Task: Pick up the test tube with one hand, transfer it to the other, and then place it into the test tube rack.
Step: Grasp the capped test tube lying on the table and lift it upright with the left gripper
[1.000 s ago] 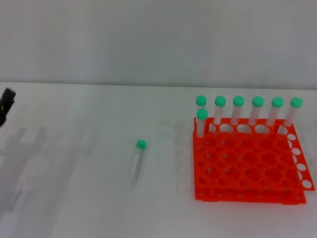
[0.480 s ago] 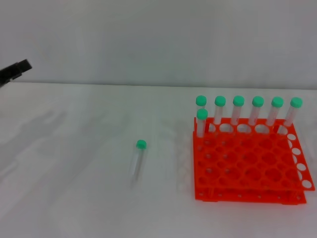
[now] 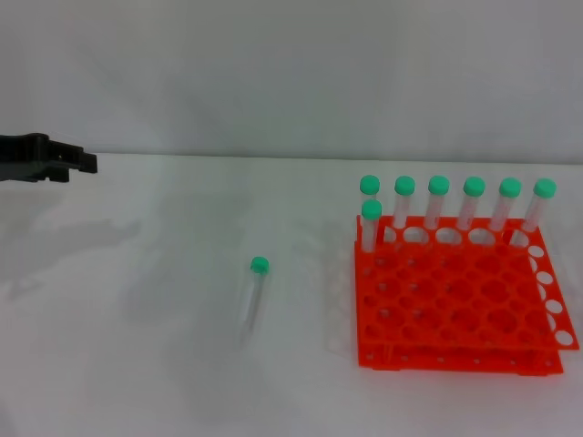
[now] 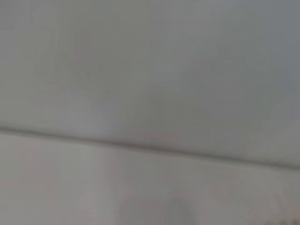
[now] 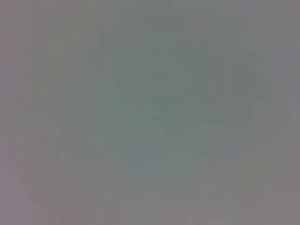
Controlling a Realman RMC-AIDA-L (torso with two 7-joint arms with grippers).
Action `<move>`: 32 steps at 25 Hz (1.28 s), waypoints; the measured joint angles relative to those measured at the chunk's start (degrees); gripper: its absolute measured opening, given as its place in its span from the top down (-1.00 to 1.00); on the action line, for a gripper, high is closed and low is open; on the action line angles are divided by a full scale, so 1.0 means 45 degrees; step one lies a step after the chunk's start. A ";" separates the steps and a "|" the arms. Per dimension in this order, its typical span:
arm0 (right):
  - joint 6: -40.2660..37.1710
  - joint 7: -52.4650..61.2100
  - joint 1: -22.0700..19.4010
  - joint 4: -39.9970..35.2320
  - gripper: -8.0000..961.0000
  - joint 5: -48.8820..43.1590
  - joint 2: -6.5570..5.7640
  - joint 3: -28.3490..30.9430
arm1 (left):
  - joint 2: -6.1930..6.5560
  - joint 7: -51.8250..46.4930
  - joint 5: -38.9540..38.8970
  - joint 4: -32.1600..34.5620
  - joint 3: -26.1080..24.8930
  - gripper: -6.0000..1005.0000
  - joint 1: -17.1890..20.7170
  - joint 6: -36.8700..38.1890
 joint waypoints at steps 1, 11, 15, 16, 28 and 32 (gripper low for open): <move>0.0000 0.0000 0.0004 0.0000 -0.67 0.0007 0.0008 -0.0001 | 0.0000 -0.0149 0.0454 0.0004 0.0000 -0.11 -0.0169 0.0035; 0.0001 0.0000 -0.0019 0.0099 -0.66 0.0159 0.0042 0.0018 | -0.0088 -0.1522 0.2723 0.0016 0.1606 -0.11 -0.1803 0.0834; 0.0004 0.0000 -0.0059 0.0120 -0.66 0.0167 0.0070 0.0020 | -0.0204 -0.1989 0.2787 -0.0058 0.2567 -0.11 -0.2269 0.1171; 0.0004 0.0000 -0.0064 0.0126 -0.66 0.0166 0.0078 0.0020 | -0.0293 -0.2082 0.2827 -0.0094 0.2812 -0.11 -0.2376 0.1311; 0.0040 0.0000 -0.0190 0.0320 -0.65 0.0163 0.0094 0.0019 | -0.1182 -0.3192 0.3285 -0.1163 0.4523 -0.11 -0.3646 0.2103; 0.0038 0.0000 -0.0190 0.0339 -0.64 0.0145 0.0105 -0.0037 | -0.1348 -0.3808 0.3907 -0.1276 0.4554 -0.10 -0.3852 0.2119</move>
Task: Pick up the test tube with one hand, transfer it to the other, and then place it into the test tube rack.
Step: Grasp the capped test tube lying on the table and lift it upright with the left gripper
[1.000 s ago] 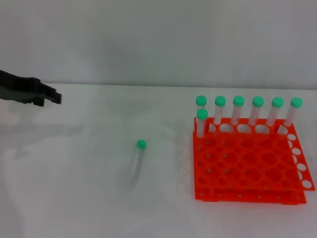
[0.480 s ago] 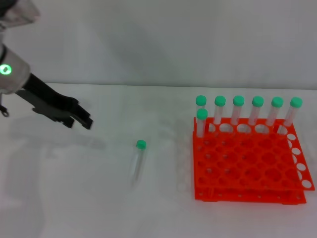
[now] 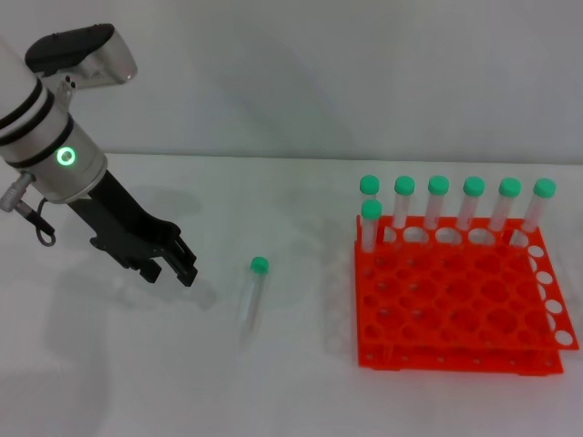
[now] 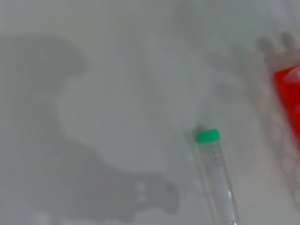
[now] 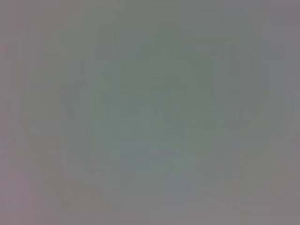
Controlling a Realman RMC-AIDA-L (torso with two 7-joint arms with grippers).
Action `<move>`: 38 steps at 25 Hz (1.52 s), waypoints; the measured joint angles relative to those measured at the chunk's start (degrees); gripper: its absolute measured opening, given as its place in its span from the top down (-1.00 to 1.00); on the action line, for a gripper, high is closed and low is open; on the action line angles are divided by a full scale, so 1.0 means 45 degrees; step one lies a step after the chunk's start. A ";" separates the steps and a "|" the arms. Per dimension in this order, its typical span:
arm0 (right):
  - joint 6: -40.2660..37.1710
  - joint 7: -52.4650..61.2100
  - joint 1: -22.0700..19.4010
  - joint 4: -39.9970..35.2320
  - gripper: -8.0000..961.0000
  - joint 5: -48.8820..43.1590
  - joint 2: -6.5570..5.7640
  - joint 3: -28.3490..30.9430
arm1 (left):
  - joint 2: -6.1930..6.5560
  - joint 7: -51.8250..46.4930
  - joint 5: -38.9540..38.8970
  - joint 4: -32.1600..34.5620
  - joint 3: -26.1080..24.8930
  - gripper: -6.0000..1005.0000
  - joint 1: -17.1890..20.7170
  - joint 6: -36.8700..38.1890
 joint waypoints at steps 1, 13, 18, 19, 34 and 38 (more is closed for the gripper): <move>0.0000 -0.0001 0.0011 0.0003 -0.64 -0.0007 -0.0001 -0.0007 | -0.0039 -0.0118 0.0088 -0.0008 0.0001 -0.10 -0.0020 -0.0014; -0.0027 -0.0001 0.0107 0.0098 -0.63 -0.0060 -0.0017 -0.0077 | -0.0540 -0.0577 -0.0024 -0.1234 -0.0065 -0.10 -0.0532 -0.0603; -0.0034 -0.0001 0.0109 0.0098 -0.63 -0.0060 -0.0032 -0.0081 | -0.0721 -0.0802 0.0048 -0.1485 -0.0039 -0.10 -0.0550 -0.0817; -0.0035 -0.0001 0.0119 0.0098 -0.62 -0.0060 -0.0032 -0.0081 | -0.0735 -0.0806 0.0055 -0.1600 -0.0034 -0.10 -0.0552 -0.0953; 0.0007 -0.0017 0.0344 0.0096 -0.61 -0.0081 -0.0016 -0.0082 | -0.0991 -0.0616 -0.0076 -0.2569 -0.0064 -0.09 -0.0378 -0.3158; 0.0011 -0.0023 0.0358 0.0096 -0.61 -0.0071 -0.0015 -0.0082 | -0.1141 -0.0581 -0.0073 -0.2587 -0.0028 -0.09 -0.0396 -0.3317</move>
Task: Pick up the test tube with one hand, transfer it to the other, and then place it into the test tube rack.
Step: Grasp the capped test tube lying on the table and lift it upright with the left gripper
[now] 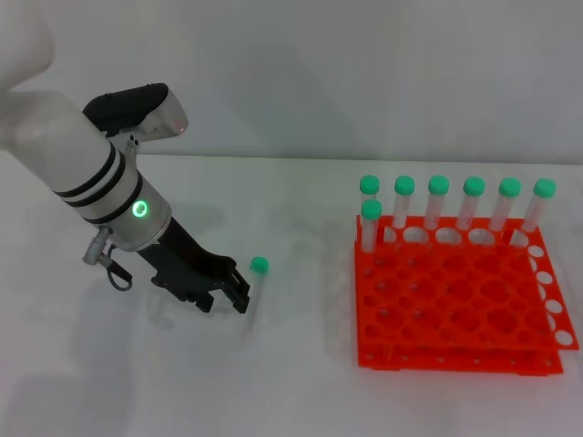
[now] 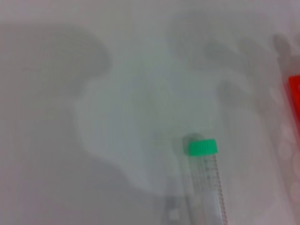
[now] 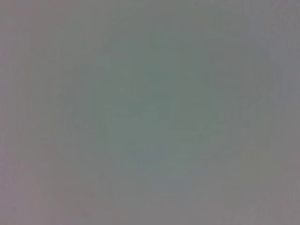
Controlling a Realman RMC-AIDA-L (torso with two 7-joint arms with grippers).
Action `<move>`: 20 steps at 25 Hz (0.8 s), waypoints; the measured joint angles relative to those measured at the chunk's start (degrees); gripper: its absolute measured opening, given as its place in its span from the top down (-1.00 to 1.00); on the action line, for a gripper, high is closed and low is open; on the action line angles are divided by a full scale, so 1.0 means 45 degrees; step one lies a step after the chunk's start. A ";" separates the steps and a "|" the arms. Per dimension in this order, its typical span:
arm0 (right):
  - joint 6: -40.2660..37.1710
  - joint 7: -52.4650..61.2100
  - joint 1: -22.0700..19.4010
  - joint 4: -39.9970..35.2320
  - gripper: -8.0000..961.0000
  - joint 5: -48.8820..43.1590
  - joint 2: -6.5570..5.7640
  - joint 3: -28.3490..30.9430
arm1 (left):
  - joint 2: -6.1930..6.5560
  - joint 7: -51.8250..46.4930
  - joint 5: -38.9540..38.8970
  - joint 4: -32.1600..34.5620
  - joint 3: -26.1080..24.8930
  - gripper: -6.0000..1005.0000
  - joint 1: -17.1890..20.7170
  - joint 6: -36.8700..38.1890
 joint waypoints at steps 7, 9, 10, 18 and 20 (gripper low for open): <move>-0.0024 0.0010 0.0043 -0.0021 -0.60 0.0024 -0.0017 0.0033 | -0.0171 0.0045 -0.0005 -0.0038 0.0014 -0.09 0.0023 -0.0249; -0.0028 0.0012 0.0065 -0.0032 -0.60 0.0024 -0.0020 0.0030 | -0.0227 0.0062 -0.0005 -0.0045 0.0023 -0.09 0.0029 -0.0295; -0.0031 0.0012 0.0074 -0.0040 -0.60 0.0024 -0.0020 0.0029 | -0.0248 0.0070 -0.0005 -0.0045 0.0026 -0.09 0.0028 -0.0340; -0.0046 0.0019 0.0129 -0.0062 -0.59 0.0037 -0.0027 0.0056 | -0.0341 0.0154 0.0058 -0.0229 0.0024 -0.07 -0.0037 -0.0441; -0.0046 0.0021 0.0131 -0.0069 -0.59 0.0044 -0.0029 0.0068 | -0.0342 0.0195 0.0032 -0.0230 0.0022 -0.07 -0.0011 -0.0474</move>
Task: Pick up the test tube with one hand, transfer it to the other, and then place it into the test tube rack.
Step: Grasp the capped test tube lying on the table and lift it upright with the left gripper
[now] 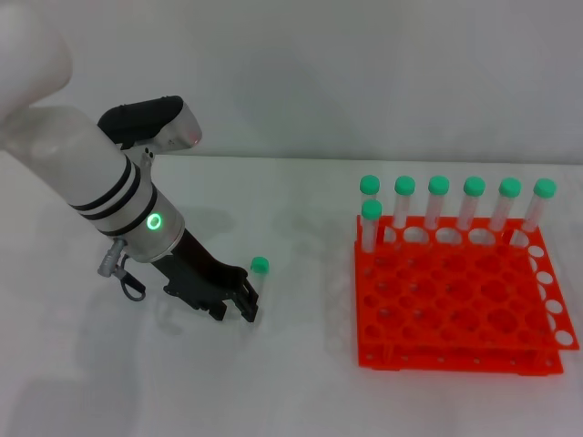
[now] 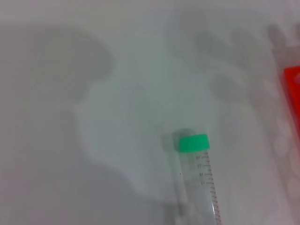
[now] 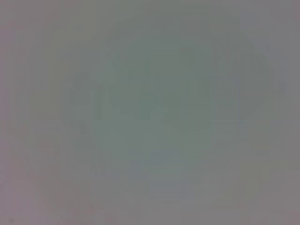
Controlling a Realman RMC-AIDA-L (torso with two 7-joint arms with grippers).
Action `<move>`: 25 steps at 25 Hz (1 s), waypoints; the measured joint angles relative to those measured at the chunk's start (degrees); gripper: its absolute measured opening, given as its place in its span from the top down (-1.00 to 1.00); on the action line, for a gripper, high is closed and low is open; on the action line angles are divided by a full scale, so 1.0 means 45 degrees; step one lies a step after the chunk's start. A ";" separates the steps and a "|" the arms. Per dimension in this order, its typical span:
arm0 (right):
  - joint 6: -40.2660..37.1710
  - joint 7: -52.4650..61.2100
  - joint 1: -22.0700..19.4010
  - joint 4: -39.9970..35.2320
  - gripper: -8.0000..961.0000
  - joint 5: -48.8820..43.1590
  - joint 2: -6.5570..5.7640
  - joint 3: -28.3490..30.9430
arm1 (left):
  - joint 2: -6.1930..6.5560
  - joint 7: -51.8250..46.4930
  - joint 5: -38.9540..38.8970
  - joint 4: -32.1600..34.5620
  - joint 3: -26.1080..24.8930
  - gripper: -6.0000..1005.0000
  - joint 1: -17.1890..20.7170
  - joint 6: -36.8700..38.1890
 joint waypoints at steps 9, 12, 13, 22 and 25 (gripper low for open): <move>0.0000 0.0002 0.0037 -0.0041 -0.58 0.0022 -0.0004 0.0013 | -0.0139 0.0167 -0.0035 0.0002 -0.0058 0.07 0.0173 -0.0123; 0.0000 0.0002 0.0037 -0.0047 -0.58 0.0027 -0.0003 0.0028 | -0.0211 0.0199 -0.0040 0.0004 -0.0058 0.09 0.0219 -0.0123; 0.0000 0.0002 0.0037 -0.0046 -0.57 0.0027 -0.0003 0.0029 | -0.0214 0.0204 -0.0041 0.0004 -0.0057 0.10 0.0224 -0.0123; 0.0001 0.0001 0.0030 0.0019 -0.57 0.0027 0.0016 0.0031 | -0.0218 0.0363 -0.0046 0.0005 -0.0058 0.16 0.0310 -0.0143; 0.0001 0.0002 0.0028 0.0024 -0.56 0.0025 0.0017 0.0032 | -0.0188 0.0388 -0.0046 0.0005 -0.0057 0.19 0.0315 -0.0141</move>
